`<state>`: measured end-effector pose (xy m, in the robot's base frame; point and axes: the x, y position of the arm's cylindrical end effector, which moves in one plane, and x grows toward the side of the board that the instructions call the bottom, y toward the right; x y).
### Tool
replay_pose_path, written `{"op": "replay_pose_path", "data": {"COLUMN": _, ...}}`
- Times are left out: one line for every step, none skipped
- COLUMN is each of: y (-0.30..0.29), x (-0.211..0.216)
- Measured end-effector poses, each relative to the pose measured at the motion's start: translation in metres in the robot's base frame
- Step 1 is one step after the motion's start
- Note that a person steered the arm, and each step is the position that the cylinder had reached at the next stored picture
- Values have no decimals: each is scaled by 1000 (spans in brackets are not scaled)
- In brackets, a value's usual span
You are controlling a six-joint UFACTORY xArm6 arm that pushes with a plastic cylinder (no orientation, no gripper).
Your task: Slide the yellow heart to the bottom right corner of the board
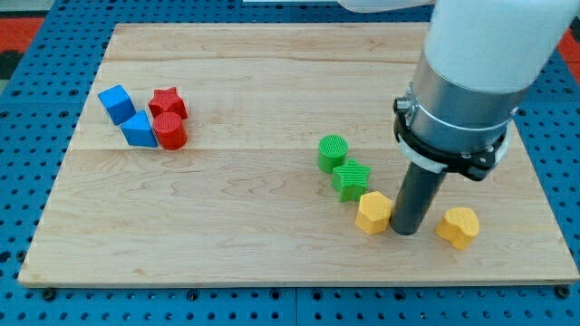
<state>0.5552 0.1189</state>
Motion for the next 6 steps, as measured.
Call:
{"op": "replay_pose_path", "data": {"y": 22, "x": 2}}
{"op": "replay_pose_path", "data": {"y": 114, "x": 3}}
{"op": "replay_pose_path", "data": {"y": 143, "x": 3}}
{"op": "replay_pose_path", "data": {"y": 138, "x": -12}}
{"op": "replay_pose_path", "data": {"y": 179, "x": -45}}
{"op": "replay_pose_path", "data": {"y": 226, "x": -46}}
